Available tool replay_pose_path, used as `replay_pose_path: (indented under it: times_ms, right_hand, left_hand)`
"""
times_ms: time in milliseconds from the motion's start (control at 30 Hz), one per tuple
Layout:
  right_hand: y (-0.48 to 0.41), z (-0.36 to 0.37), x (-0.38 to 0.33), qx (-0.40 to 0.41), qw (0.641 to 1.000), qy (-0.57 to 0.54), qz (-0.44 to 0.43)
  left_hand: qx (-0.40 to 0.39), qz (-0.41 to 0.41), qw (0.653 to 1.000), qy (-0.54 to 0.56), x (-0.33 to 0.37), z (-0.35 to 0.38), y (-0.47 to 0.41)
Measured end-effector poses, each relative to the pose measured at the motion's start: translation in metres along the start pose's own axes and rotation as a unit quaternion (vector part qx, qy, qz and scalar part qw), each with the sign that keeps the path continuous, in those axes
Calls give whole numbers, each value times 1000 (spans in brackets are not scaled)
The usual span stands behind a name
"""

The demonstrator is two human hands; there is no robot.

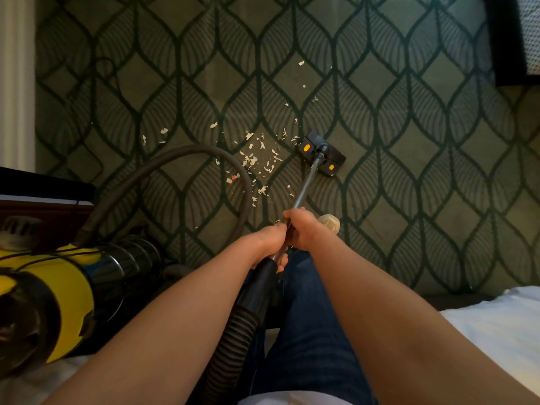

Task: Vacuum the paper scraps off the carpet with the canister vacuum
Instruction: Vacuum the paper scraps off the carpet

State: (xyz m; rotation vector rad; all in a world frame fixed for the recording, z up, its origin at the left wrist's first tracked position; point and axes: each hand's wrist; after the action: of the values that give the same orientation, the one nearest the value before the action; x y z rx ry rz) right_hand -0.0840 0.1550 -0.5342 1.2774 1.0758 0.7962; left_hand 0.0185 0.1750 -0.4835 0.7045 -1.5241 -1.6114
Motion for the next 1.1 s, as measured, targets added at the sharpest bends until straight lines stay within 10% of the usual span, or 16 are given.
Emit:
replay_pose_path:
  times_ms: [1100]
  right_hand:
    - [18, -5, -152, 9, 987, 26, -156]
  left_hand:
    - [55, 115, 992, 19, 144, -15, 31]
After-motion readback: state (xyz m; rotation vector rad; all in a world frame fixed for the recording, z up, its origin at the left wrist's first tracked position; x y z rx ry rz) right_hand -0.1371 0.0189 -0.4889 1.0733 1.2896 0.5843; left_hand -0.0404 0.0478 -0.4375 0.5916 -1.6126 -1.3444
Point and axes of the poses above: each hand's wrist, its own y-axis away from the middle knuckle, its own z-axis out of the palm, x = y × z, and after that the axes turned 9 degrees about -y, right-handed
